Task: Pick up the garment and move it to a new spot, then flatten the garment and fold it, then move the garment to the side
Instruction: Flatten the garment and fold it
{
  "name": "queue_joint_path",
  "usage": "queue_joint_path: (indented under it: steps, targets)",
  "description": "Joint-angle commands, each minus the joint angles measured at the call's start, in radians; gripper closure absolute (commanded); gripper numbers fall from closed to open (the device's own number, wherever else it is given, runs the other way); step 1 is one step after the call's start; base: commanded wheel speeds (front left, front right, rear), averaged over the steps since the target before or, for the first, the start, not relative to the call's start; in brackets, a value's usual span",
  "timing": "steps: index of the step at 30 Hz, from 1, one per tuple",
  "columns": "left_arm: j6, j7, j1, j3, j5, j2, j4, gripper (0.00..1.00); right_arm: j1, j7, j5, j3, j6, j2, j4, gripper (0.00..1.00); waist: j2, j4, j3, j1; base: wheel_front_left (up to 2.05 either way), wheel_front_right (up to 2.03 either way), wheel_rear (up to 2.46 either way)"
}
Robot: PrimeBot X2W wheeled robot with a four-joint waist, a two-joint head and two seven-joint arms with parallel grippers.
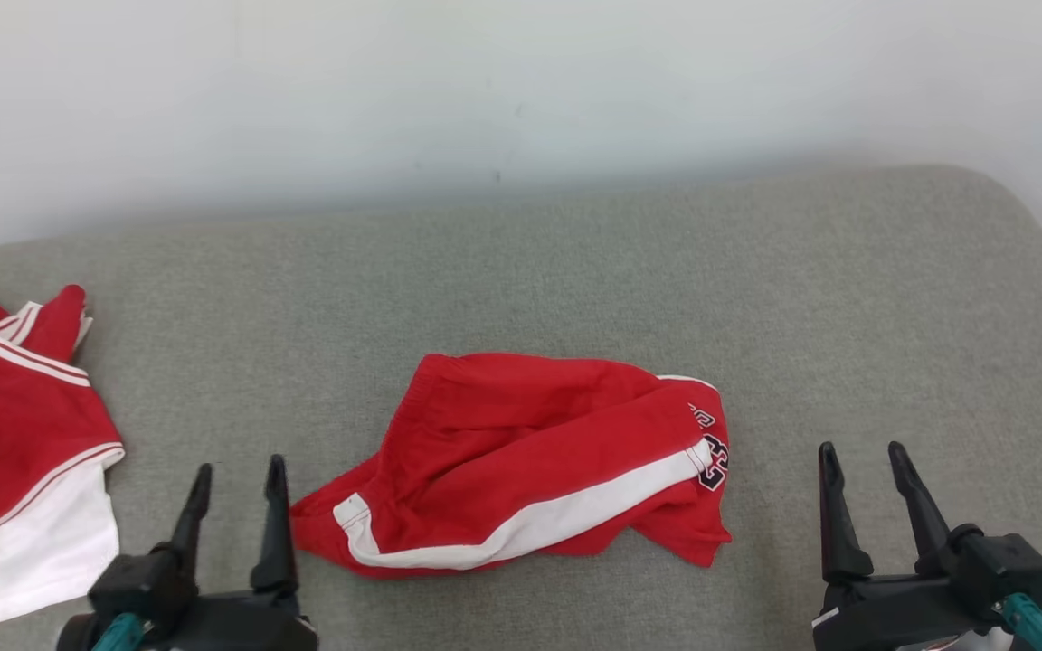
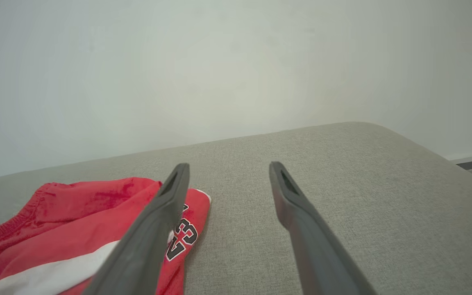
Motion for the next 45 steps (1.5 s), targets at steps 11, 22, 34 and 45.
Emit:
queue_joint_path:
  steps: [11,22,34,45]
  targets:
    - [-0.045,-0.003,0.146,0.116,0.169,-0.013,-0.155,0.00,0.048,-0.001,-0.005,0.040,-0.002,-0.022,-0.002,0.00,0.0000,0.061,-0.068,0.0001,0.00,0.00,0.00]
    - [-0.078,-0.003,0.237,0.138,0.241,-0.030,-0.176,0.00,0.087,-0.001,-0.014,0.063,-0.002,-0.041,-0.012,0.00,0.0000,0.077,-0.074,0.0001,0.00,0.00,0.00]
    - [-0.085,-0.003,0.271,0.153,0.268,-0.050,-0.174,0.00,0.103,-0.001,-0.011,0.076,-0.002,-0.036,-0.010,0.00,0.0000,0.067,-0.062,0.0001,0.00,0.00,0.00]
    - [-0.139,-0.003,0.109,0.064,0.266,0.010,-0.081,0.00,0.008,-0.001,0.003,0.154,-0.002,-0.100,0.055,0.00,0.0000,0.056,-0.017,0.0001,0.00,0.00,0.00]
